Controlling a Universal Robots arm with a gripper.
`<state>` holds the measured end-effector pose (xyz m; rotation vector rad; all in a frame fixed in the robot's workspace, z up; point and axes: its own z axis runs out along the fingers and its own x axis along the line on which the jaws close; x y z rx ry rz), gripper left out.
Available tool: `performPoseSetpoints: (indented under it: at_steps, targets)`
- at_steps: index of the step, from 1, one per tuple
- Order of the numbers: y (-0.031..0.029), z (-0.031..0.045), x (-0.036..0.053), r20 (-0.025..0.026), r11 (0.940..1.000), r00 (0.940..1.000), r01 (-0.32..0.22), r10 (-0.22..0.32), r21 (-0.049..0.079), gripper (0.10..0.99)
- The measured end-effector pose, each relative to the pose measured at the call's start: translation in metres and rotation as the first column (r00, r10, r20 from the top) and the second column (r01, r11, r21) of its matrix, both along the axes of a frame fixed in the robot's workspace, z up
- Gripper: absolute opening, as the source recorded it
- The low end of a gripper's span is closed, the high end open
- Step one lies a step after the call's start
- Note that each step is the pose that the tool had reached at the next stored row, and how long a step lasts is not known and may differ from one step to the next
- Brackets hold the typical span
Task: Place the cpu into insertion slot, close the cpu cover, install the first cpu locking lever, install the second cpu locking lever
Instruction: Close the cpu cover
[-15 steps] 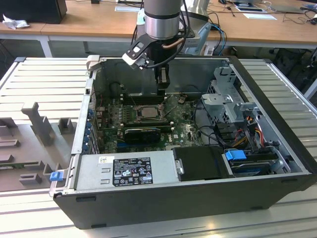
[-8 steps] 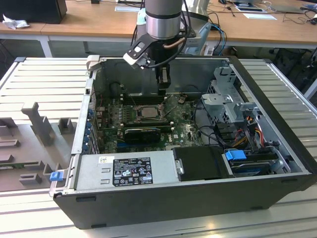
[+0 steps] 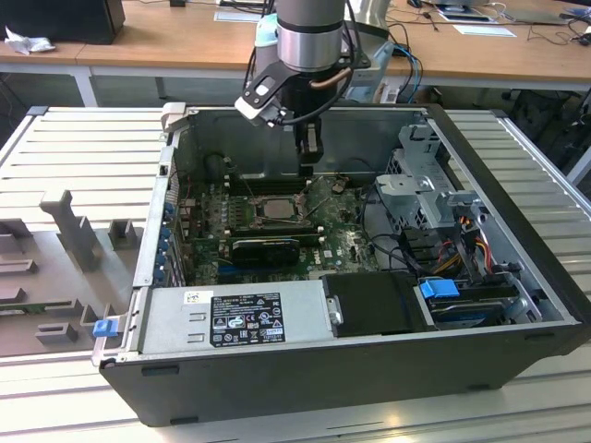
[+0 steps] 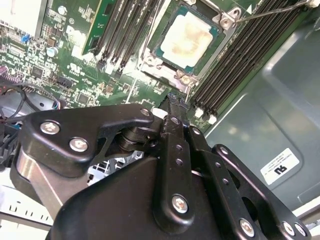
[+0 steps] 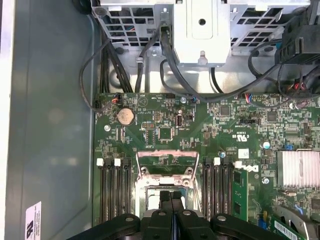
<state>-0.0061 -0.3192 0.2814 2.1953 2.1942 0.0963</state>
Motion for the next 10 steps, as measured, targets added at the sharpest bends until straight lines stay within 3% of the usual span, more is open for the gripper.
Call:
performPoseSetpoints:
  at_steps: [10]
  targets:
    - [0.0000,0.0001,0.0221,-0.0006,1.0000,1.0000,0.000,0.000,0.000,0.106]
